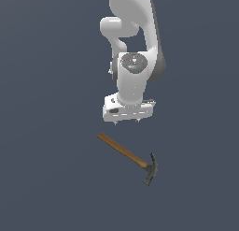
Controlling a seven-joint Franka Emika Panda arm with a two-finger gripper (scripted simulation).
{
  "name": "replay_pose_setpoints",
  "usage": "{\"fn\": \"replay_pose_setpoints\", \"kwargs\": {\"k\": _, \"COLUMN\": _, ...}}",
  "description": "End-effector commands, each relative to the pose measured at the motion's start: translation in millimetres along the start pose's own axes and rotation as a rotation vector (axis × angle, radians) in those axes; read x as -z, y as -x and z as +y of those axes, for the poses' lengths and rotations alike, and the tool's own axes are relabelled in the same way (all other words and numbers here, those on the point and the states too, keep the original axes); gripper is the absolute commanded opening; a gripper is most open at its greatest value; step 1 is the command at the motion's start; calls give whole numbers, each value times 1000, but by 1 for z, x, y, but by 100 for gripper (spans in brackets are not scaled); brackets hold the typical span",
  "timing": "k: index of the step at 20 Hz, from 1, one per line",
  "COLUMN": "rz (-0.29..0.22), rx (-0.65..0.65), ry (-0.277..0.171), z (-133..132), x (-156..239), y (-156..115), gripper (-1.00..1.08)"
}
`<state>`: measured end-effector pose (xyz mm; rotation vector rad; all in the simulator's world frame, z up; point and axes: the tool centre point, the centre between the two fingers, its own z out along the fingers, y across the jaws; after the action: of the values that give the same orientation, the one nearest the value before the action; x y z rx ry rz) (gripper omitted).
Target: Pick up the object and move it to a goal position.
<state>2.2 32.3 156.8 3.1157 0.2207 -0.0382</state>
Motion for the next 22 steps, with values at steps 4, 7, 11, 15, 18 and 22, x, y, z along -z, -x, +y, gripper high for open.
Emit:
{"fn": "replay_pose_setpoints", "kwargs": {"k": 4, "rz": 2, "rx": 83, "ry": 1, "z": 0, "x": -10, "y": -10, "gripper": 100}}
{"fn": "replay_pose_setpoints", "kwargs": {"k": 7, "rz": 4, "rx": 146, "ry": 2, "z": 0, "x": -17, "y": -18, "gripper": 100}}
{"fn": "replay_pose_setpoints", "kwargs": {"k": 11, "rz": 7, "rx": 251, "ry": 2, "z": -1, "x": -30, "y": -31, "gripper": 100}}
{"fn": "replay_pose_setpoints", "kwargs": {"k": 15, "rz": 12, "rx": 364, "ry": 1, "z": -1, "x": -44, "y": -44, "gripper": 100}}
{"fn": "replay_pose_setpoints", "kwargs": {"k": 18, "rz": 16, "rx": 446, "ry": -1, "z": -2, "x": -55, "y": -53, "gripper": 100}}
{"fn": "replay_pose_setpoints", "kwargs": {"k": 22, "rz": 21, "rx": 537, "ry": -3, "z": -2, "x": -68, "y": -62, "gripper": 100}}
